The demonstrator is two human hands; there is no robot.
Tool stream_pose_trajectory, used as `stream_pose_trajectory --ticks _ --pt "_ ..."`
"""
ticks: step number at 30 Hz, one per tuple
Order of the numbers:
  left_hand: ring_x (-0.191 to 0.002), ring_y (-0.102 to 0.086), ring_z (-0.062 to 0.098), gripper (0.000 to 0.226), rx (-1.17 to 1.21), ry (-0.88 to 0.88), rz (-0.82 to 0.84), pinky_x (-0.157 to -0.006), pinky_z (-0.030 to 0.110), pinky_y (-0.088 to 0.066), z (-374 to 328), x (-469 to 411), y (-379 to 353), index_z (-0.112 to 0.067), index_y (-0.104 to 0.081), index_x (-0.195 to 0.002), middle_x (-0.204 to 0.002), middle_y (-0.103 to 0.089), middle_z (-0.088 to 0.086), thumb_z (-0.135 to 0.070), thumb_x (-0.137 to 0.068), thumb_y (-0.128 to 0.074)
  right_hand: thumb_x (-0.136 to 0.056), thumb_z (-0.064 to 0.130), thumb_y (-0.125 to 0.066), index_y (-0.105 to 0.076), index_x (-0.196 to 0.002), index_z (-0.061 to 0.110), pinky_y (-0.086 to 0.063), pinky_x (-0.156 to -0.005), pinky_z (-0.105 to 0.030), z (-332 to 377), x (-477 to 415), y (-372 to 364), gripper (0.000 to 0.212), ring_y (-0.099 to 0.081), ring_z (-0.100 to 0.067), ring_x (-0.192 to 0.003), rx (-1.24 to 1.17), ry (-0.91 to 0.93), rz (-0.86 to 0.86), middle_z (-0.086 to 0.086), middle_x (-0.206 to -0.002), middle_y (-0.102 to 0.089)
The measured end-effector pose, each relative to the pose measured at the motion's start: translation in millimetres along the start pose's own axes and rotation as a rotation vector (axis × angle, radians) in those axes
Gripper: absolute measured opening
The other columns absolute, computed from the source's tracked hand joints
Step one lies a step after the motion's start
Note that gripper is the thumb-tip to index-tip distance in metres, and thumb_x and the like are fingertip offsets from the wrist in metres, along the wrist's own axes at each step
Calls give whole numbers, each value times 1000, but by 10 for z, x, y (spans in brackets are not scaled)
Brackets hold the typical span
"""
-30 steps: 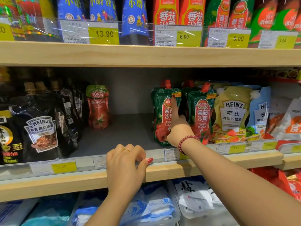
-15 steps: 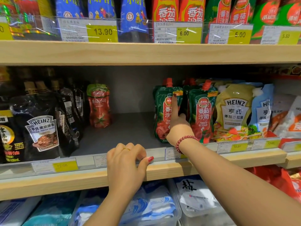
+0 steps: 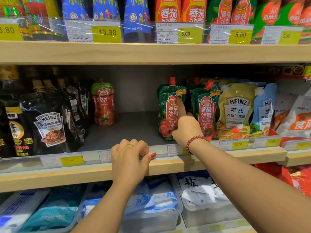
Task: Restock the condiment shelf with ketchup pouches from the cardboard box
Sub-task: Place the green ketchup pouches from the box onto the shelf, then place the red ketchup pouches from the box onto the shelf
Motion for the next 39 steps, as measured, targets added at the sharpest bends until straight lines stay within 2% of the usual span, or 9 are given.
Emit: stream_pose_trajectory --ticks 6,10,12,18,22,26,32,35,39 --pt "-84 -45 13 20 -22 34 91 -72 28 -17 -60 -25 74 -32 -59 -76 -75 -57 -14 -51 -80 -63 -81 26 -67 -39 -128 18 -48 -73 -32 5 338 221 55 -57 -24 -94 -169 67 -122 -6 -108 -55" --pt "-102 -48 20 23 11 61 186 -83 32 -29 -84 -54 190 -33 -65 -97 -98 -63 -8 -47 -79 -67 -81 26 -66 -49 -123 21 -50 -81 -33 -25 715 297 46 -56 -16 -94 -281 125 -126 -2 -107 -57" --pt "-107 -48 25 32 54 35 123 -88 36 -33 -89 -4 282 -28 -66 -106 -105 -63 0 -40 -77 -71 -80 25 -67 -53 -118 20 -49 -82 -30 -54 937 258 41 -55 -14 -95 -349 150 -102 -1 -106 -58" --pt "-104 -53 24 27 224 -27 126 -88 23 -31 -58 607 484 -18 -68 -101 -102 -65 4 -24 -75 -76 -78 23 -69 -60 -105 19 -48 -74 -26 -253 1717 -126 28 -57 -12 -85 -471 169 51 -1 -95 -61" --pt "-98 -51 17 29 236 29 252 -82 18 -30 137 1399 443 -20 -67 -102 -99 -61 -5 -20 -75 -76 -80 21 -68 -59 -110 21 -45 -75 -19 -460 2225 -603 31 -55 -8 -88 -468 191 277 3 -97 -58" --pt "-107 -52 26 34 80 154 441 -92 38 -38 484 2086 383 -23 -69 -105 -109 -64 0 -18 -72 -77 -78 21 -68 -59 -111 24 -44 -80 -17 -676 2658 -1092 34 -54 -6 -89 -410 176 488 7 -98 -56" --pt "-128 -35 33 36 -307 231 597 -102 47 -30 801 2640 522 -33 -70 -104 -141 -45 7 -27 -68 -73 -77 29 -63 -52 -121 26 -42 -87 -22 -821 3167 -1704 45 -54 -10 -99 -240 157 803 5 -105 -50" --pt "-134 -27 39 43 -316 321 618 -100 51 -37 915 2781 595 -31 -68 -110 -153 -26 10 -19 -68 -70 -74 33 -67 -46 -128 29 -35 -89 -18 -846 3331 -1933 59 -49 -16 -110 -218 48 951 -2 -117 -48" --pt "-124 -43 37 45 -206 469 640 -92 48 -47 1009 2859 561 -26 -64 -117 -151 -25 11 -15 -74 -64 -71 37 -72 -36 -137 36 -30 -106 -26 -859 3408 -2121 75 -37 -21 -127 -172 -32 1066 -6 -133 -40"
Point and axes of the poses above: each hand's wrist, its own x-axis away from the middle knuckle, its own y-axis out of the back of the hand, z = x × y, the point moved 1 cm from there along -x, towards the middle knuckle
